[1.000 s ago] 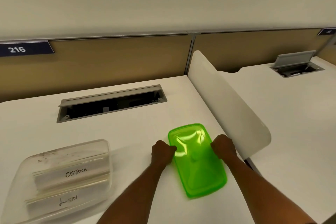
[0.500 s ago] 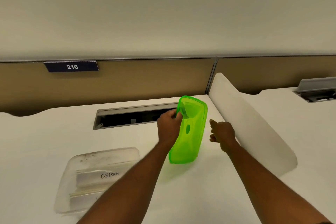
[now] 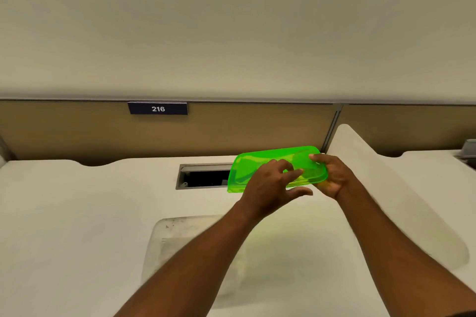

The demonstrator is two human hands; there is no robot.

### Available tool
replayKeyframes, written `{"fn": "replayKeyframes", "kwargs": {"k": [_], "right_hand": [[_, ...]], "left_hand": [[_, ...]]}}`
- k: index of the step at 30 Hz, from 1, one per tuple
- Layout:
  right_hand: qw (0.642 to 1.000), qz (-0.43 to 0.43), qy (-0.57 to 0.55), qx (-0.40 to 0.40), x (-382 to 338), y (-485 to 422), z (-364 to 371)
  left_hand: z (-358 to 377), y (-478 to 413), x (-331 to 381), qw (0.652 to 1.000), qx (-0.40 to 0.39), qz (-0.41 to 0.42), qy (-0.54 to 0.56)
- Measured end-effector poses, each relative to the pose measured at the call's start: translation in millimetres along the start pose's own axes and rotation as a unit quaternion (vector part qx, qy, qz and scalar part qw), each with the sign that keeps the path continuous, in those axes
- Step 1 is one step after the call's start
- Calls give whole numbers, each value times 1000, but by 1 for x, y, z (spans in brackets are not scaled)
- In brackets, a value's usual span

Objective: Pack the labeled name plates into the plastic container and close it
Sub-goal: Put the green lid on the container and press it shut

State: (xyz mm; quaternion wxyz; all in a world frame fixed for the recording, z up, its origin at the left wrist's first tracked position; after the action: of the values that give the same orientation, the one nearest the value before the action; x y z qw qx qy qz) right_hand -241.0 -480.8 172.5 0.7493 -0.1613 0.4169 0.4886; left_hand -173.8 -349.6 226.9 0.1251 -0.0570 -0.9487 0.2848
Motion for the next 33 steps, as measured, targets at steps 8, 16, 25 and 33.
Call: {"fn": "replayKeyframes", "kwargs": {"k": [8, 16, 25, 33], "right_hand": [[1000, 2, 29, 12, 54, -5, 27], [993, -19, 108, 47, 102, -22, 48], [895, 68, 410, 159, 138, -23, 45], [747, 113, 637, 150, 168, -24, 47]], "left_hand": [[-57, 75, -161, 868, -7, -491, 74], [-50, 174, -219, 750, 71, -570, 327], [-56, 231, -224, 787, 70, -558, 253], [-43, 247, -221, 849, -96, -514, 74]]}}
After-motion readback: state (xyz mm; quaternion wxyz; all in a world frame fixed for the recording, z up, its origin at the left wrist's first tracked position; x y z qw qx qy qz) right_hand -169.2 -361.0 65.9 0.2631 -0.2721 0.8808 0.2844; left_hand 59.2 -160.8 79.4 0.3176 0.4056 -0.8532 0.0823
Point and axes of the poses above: each hand's wrist, its own y-axis away from the middle knuckle, its own z-axis out of the palm, x = y × z, the point moved 8 cm from there along -y, towards the middle knuckle, and after that the axes turned 13 degrees about -x, right-handed, at the moved point
